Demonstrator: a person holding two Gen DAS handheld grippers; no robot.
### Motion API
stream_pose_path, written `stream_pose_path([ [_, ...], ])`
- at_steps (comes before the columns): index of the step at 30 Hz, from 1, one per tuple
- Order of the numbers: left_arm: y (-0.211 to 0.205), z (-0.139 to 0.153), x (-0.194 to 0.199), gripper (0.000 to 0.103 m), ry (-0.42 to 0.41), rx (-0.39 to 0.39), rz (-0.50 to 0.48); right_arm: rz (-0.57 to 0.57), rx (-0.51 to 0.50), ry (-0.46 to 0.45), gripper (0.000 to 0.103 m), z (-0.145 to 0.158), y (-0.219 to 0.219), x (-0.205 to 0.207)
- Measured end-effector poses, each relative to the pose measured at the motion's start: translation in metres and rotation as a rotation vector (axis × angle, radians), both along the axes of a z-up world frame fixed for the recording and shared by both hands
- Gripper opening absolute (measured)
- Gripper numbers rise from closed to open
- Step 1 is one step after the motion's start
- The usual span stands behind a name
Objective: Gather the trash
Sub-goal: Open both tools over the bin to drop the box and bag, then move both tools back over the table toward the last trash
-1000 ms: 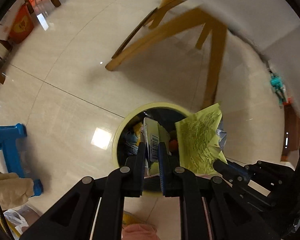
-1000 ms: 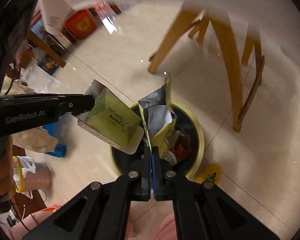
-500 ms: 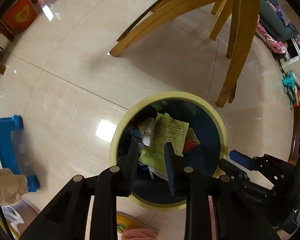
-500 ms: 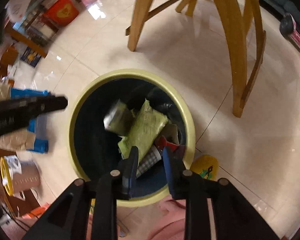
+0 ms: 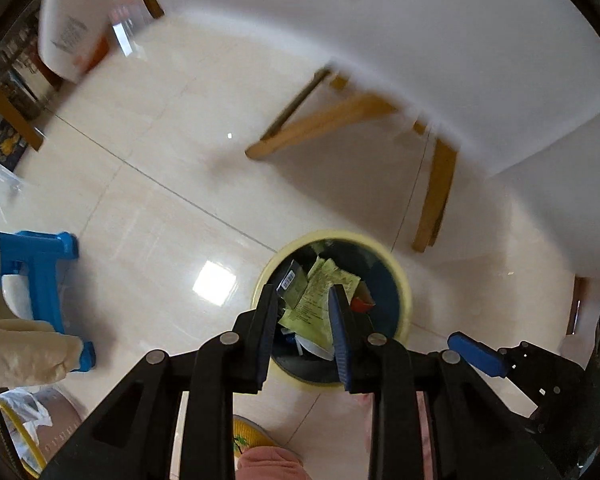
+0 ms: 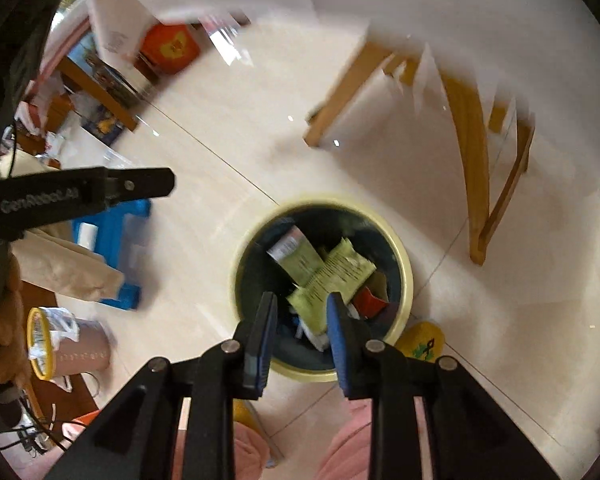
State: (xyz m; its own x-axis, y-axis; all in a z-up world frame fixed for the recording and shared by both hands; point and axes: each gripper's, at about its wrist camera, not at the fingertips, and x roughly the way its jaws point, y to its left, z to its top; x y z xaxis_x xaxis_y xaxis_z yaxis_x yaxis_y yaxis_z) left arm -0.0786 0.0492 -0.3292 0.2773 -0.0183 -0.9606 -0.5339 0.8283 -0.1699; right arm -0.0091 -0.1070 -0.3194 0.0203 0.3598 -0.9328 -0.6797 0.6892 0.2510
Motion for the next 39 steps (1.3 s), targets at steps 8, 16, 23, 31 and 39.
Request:
stream_pose_path([
  [8, -0.003, 0.135, -0.007, 0.040, -0.122, 0.035, -0.014, -0.038, 0.152, -0.056, 0.026, 0.137, -0.004, 0.003],
  [16, -0.003, 0.241, 0.023, 0.062, -0.239, 0.079, -0.030, -0.111, 0.302, -0.142, 0.026, 0.248, -0.025, 0.037],
  [23, -0.005, 0.306, 0.091, 0.071, -0.323, 0.097, -0.053, -0.181, 0.350, -0.197, 0.026, 0.299, -0.045, 0.098],
  [31, 0.003, 0.332, 0.205, 0.072, -0.356, 0.111, -0.077, -0.245, 0.334, -0.245, 0.045, 0.321, -0.054, 0.207],
  [39, 0.020, 0.320, 0.327, 0.082, -0.309, 0.096, -0.085, -0.227, 0.282, -0.234, 0.056, 0.313, -0.037, 0.315],
])
